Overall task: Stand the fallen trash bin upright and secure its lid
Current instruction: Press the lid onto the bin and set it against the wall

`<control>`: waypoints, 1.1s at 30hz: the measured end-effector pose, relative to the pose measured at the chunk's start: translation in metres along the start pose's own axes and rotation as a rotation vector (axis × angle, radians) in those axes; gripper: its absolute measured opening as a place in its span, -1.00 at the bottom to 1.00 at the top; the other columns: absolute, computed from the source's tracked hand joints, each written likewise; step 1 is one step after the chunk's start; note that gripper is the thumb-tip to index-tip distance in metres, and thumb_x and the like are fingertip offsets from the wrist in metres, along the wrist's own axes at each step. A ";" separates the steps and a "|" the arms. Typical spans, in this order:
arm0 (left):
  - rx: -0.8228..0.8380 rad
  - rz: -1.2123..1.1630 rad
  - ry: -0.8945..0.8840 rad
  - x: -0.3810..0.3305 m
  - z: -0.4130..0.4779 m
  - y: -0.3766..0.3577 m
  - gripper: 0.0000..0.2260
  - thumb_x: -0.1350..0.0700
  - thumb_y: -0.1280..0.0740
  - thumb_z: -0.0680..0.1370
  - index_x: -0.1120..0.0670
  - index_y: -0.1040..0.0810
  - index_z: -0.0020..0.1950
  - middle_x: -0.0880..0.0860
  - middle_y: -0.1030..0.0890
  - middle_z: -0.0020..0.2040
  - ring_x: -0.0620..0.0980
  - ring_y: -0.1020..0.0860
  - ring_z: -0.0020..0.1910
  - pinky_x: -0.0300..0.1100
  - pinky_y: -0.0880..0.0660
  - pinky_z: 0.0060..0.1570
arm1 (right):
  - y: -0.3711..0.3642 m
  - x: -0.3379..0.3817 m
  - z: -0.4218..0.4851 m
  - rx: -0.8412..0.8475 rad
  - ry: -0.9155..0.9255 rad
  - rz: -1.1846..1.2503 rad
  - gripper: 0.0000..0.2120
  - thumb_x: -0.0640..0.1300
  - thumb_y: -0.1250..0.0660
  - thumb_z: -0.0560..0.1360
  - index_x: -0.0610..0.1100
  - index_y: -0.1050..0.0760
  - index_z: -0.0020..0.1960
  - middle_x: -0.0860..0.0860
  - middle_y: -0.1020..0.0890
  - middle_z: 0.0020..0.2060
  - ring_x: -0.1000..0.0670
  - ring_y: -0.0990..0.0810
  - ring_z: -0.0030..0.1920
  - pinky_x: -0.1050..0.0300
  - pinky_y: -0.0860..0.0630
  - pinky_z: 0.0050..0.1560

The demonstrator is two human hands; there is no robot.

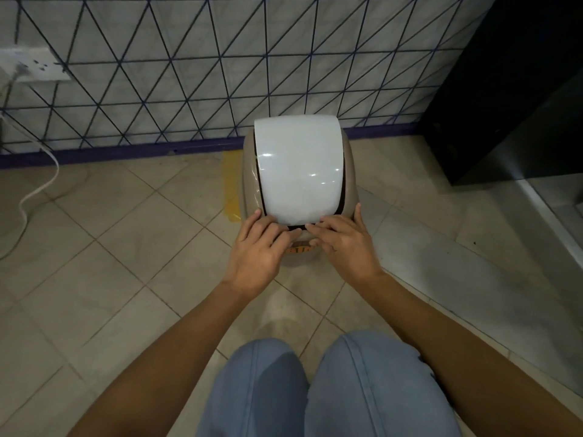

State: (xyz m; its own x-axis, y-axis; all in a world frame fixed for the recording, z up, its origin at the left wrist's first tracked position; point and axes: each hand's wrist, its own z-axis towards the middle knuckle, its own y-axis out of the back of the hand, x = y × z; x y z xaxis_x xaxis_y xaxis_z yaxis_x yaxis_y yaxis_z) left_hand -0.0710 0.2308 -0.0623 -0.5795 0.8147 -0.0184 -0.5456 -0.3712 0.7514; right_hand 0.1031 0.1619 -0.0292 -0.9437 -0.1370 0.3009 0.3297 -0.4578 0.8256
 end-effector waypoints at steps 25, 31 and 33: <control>0.145 -0.049 0.087 0.034 0.039 -0.020 -0.66 0.30 -0.49 0.37 0.15 -0.59 0.13 0.17 -0.62 -0.03 0.23 -0.50 0.21 0.14 -0.24 0.37 | -0.011 -0.016 0.065 0.318 -0.116 -0.017 -0.72 -0.20 -0.33 0.51 -0.13 -0.57 0.21 -0.19 -0.62 0.11 -0.17 -0.37 0.37 -0.34 -0.02 0.44; 0.100 -0.132 0.191 0.027 0.037 -0.018 -0.76 0.08 -0.37 0.50 0.16 -0.58 0.11 0.25 -0.54 0.18 0.21 -0.33 0.34 0.09 -0.23 0.38 | -0.007 -0.013 0.054 0.205 -0.132 0.049 -0.70 -0.28 -0.49 0.37 -0.20 -0.64 0.09 -0.29 -0.52 0.23 -0.32 -0.41 0.32 -0.38 -0.42 0.19; 0.096 -0.156 0.286 0.023 0.037 -0.015 -0.63 0.04 -0.41 0.47 0.16 -0.49 0.21 0.29 -0.46 0.27 0.21 -0.27 0.38 0.11 -0.32 0.33 | -0.008 -0.014 0.049 0.146 -0.157 0.047 -0.63 -0.18 -0.49 0.38 -0.20 -0.57 0.18 -0.28 -0.46 0.30 -0.29 -0.36 0.35 -0.28 -0.48 0.19</control>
State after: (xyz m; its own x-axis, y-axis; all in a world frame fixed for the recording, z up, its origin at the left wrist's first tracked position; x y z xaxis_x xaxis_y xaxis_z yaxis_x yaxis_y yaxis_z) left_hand -0.0541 0.2718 -0.0492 -0.6476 0.6951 -0.3123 -0.5897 -0.1976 0.7831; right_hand 0.1144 0.2108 -0.0165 -0.9154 -0.0112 0.4024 0.3844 -0.3206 0.8657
